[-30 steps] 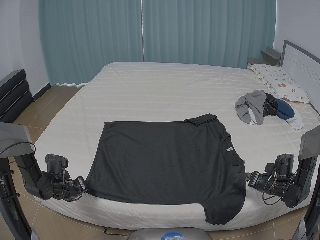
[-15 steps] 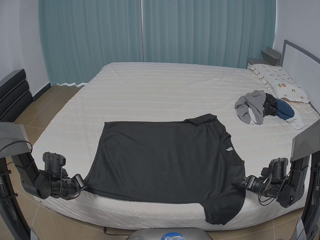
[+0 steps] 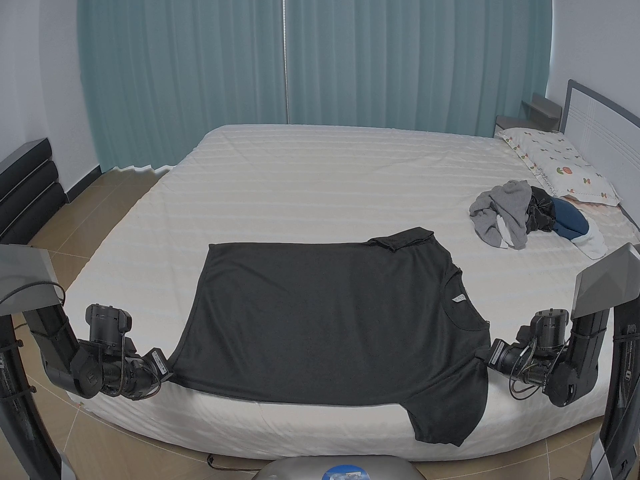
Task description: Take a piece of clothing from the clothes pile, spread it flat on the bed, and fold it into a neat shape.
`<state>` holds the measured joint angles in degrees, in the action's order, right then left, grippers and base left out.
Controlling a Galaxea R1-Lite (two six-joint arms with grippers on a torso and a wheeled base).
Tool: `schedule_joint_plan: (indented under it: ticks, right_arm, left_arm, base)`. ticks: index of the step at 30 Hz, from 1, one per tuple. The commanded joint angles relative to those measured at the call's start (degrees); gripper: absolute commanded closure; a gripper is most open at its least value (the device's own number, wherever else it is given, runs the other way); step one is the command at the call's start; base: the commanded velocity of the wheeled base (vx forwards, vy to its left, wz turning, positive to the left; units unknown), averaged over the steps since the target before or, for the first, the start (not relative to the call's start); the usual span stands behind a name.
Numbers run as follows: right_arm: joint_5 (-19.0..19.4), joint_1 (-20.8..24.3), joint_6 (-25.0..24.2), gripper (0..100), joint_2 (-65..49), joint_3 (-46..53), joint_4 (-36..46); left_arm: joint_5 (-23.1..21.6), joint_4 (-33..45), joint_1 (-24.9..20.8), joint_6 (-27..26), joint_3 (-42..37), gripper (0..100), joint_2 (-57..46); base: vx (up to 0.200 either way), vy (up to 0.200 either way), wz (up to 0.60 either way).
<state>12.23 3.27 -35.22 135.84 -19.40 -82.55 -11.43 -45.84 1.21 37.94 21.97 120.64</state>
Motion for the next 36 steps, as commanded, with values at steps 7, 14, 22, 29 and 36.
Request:
schedule_joint_plan:
  ticks: [7, 14, 22, 29, 36]
  right_arm:
    - [0.2, 0.1, -1.6, 100, 0.7, -4.2, -0.2]
    - [0.2, -0.3, -1.7, 0, 1.0, -2.0, -3.9]
    - [5.1, -0.8, -0.1, 0, -5.1, 7.0, -4.4]
    - [8.8, -0.5, 4.9, 0, -2.7, 11.2, -4.3]
    - [9.3, 1.3, 6.6, 0, 1.2, 11.8, -5.5]
  left_arm:
    - [0.0, 0.0, -0.1, 0.0, 0.0, 100, 0.2]
    - [-0.7, 0.0, 0.0, 0.0, -0.1, 100, 0.2]
    - [-1.0, 0.0, 0.0, 0.0, -0.1, 100, 0.2]
    - [-1.0, 0.0, 0.0, 0.0, -0.2, 100, 0.2]
    - [-1.0, 0.1, 0.0, 0.0, -0.2, 100, 0.2]
  base:
    - [0.0, 0.0, 0.0]
    - [0.0, 0.0, 0.0]
    - [0.0, 0.0, 0.0]
    - [0.0, 0.0, 0.0]
    - [0.0, 0.0, 0.0]
